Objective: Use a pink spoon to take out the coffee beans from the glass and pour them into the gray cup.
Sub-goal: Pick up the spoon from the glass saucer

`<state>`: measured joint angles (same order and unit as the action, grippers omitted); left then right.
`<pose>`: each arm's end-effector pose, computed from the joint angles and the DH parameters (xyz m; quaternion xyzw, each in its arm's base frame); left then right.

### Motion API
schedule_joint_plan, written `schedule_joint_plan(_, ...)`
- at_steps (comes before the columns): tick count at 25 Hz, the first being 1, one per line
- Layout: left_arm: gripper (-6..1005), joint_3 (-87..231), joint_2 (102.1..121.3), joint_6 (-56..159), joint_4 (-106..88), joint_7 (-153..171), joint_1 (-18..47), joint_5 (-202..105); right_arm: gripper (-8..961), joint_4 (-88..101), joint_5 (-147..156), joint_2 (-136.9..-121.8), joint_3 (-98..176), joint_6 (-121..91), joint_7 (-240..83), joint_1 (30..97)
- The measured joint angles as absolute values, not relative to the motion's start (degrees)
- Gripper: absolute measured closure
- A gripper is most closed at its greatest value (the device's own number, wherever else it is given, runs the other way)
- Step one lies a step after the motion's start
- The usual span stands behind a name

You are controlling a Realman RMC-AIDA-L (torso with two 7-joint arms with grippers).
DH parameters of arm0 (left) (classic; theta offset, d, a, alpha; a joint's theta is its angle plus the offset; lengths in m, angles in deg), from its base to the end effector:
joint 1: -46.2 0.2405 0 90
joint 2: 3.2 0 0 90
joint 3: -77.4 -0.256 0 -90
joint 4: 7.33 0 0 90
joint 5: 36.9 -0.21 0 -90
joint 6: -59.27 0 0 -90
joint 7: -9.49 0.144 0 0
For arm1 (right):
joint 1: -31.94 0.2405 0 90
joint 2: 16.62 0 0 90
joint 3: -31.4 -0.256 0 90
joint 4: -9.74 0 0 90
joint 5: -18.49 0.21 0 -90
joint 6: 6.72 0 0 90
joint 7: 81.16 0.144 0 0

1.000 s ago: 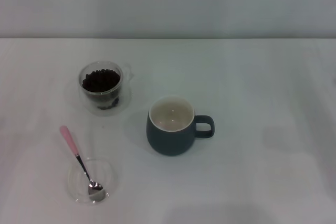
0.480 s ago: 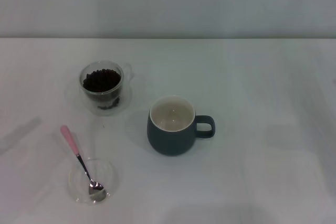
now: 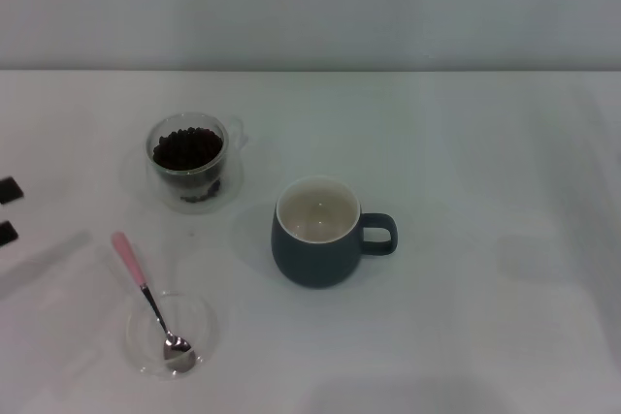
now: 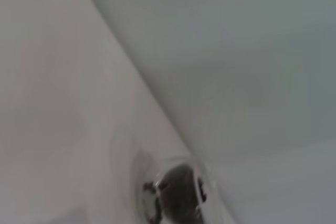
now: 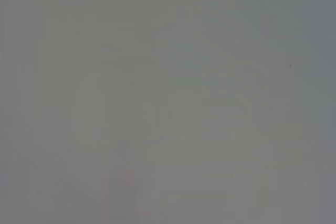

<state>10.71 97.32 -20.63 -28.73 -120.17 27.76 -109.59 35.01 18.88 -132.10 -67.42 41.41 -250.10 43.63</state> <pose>-0.3625 0.2984 0.0830 -0.6207 -0.6919 -0.3528 0.1074 0.4000 0.3124 0.0631 -0.6478 0.2707 0.1904 0.6862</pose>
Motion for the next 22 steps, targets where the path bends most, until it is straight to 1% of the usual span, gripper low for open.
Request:
schedule_joint_plan(9,148,10.7,97.16,-21.3,-29.2,-120.8,26.5,-114.3,116,35.0,18.9,-132.02,-67.5,42.0,-250.0,44.0)
schedule_joint_plan(15,148,10.7,96.23,-21.3,-29.3,-124.7,25.2,-116.4,116,35.0,18.9,-132.01,-67.5,42.2,-250.2,44.0)
schedule_joint_plan(22,148,10.7,95.93,-21.4,-29.3,-132.6,23.8,-120.0,115,34.4,18.5,-131.99,-67.5,42.1,-250.2,44.1)
